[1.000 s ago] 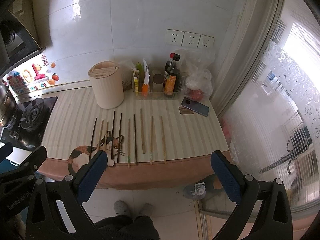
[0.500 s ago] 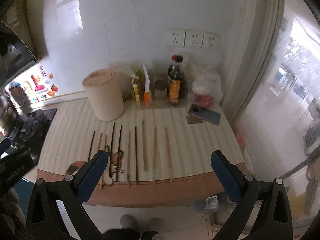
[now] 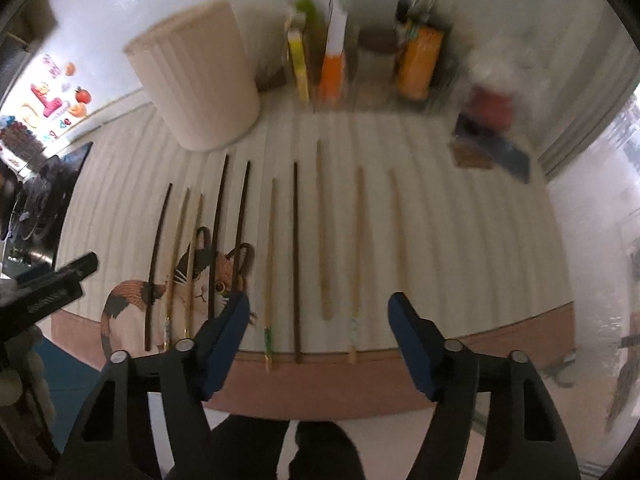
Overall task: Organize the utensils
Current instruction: 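Grasp a dark chopstick with the left tool while the right tool grasps another dark chopstick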
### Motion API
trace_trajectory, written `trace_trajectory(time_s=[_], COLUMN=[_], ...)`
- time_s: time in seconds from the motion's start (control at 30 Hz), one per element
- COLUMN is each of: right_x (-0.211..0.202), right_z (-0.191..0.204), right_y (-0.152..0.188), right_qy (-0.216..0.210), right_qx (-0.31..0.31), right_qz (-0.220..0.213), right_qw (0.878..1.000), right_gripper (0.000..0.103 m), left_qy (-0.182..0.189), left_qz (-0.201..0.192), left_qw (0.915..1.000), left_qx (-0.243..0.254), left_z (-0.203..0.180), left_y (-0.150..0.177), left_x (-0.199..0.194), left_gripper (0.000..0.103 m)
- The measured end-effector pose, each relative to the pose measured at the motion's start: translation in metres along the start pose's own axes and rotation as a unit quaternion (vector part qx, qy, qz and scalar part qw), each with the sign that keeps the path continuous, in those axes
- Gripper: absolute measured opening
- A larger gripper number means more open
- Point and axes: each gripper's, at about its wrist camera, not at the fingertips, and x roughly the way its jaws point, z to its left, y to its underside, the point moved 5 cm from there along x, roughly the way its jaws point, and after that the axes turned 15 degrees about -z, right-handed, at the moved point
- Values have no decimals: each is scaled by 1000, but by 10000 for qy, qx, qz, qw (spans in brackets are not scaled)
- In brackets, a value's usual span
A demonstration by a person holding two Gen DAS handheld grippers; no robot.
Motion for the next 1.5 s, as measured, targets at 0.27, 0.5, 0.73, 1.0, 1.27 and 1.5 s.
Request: trace_trajectory(time_s=[0.27, 0.5, 0.73, 1.0, 1.27, 1.5], right_x=[73, 106, 117, 147, 164, 139], right_z=[0, -3, 30, 97, 130, 135], right_y=[-6, -16, -28, -27, -16, -6], right_qy=[151, 393, -2, -883, -341, 12], right_qx=[123, 214, 436, 557, -335, -779], right_qz=[668, 963, 1131, 1570, 1699, 1808], right_qw=[9976, 9943, 9926, 9821, 9843, 9804], right_gripper=[64, 58, 51, 35, 8, 6], left_qy=[327, 568, 454, 360, 477, 899], left_qz=[730, 534, 657, 843, 895, 898], left_qw=[9967, 9966, 9968, 9948, 9919, 9902], left_qx=[137, 272, 58, -434, -768, -576], left_z=[-10, -18, 6, 60, 112, 123], left_y=[6, -4, -1, -1, 3, -15], left_x=[68, 60, 50, 30, 24, 27], left_gripper=[45, 4, 4, 3, 3, 6])
